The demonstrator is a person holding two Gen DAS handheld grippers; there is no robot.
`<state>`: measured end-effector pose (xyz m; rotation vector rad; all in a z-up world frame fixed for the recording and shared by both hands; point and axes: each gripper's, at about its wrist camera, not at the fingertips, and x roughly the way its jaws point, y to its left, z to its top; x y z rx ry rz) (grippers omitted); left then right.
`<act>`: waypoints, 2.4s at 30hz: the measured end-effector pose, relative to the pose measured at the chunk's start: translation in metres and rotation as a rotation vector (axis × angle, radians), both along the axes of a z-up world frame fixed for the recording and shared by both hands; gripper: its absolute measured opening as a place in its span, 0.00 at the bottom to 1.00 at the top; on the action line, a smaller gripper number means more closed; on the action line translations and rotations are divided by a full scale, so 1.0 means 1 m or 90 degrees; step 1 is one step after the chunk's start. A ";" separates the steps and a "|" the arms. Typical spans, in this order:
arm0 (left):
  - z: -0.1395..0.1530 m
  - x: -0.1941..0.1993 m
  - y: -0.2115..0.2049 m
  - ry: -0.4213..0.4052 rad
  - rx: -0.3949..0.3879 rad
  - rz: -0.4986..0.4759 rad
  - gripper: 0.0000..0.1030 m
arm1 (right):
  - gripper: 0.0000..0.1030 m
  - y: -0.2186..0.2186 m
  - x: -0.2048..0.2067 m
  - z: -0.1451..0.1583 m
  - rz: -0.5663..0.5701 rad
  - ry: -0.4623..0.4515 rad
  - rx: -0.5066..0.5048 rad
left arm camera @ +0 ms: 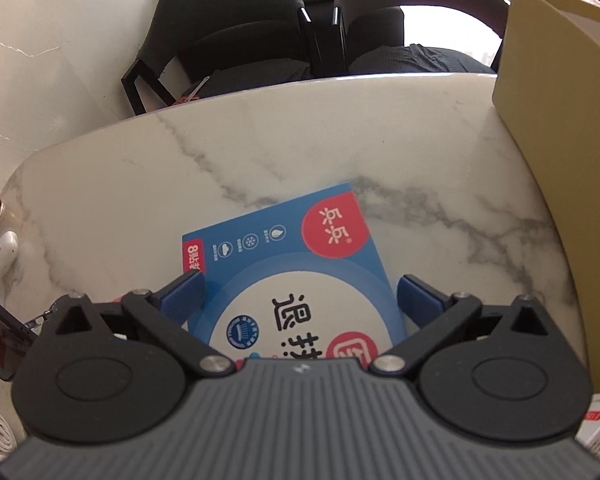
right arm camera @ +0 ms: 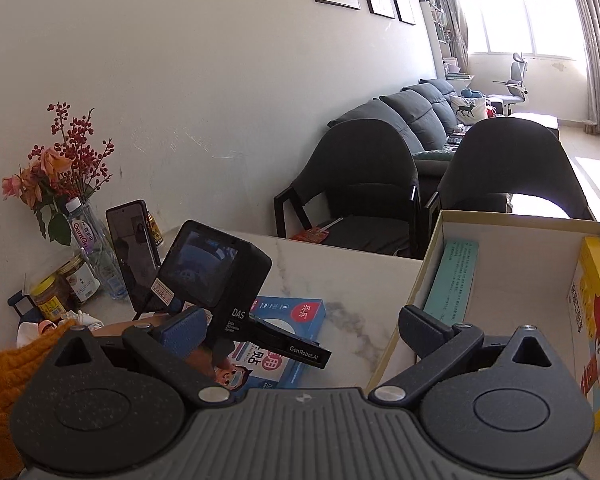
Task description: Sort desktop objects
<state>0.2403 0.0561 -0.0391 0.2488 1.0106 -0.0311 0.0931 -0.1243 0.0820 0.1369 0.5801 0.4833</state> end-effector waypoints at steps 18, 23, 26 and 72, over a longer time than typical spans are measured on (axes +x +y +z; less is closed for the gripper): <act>0.017 -0.001 0.032 -0.018 -0.143 0.029 0.83 | 0.99 -0.016 0.002 -0.009 -0.017 0.015 0.018; 0.017 -0.002 0.028 -0.022 -0.130 0.018 0.83 | 0.99 -0.011 0.005 -0.010 -0.012 0.018 0.016; 0.021 0.001 0.036 -0.017 -0.164 0.030 0.83 | 0.99 -0.007 0.008 -0.010 -0.006 0.022 0.012; -0.003 -0.178 0.056 -0.307 0.042 -0.238 0.76 | 0.74 0.102 0.195 -0.071 0.081 0.313 -0.127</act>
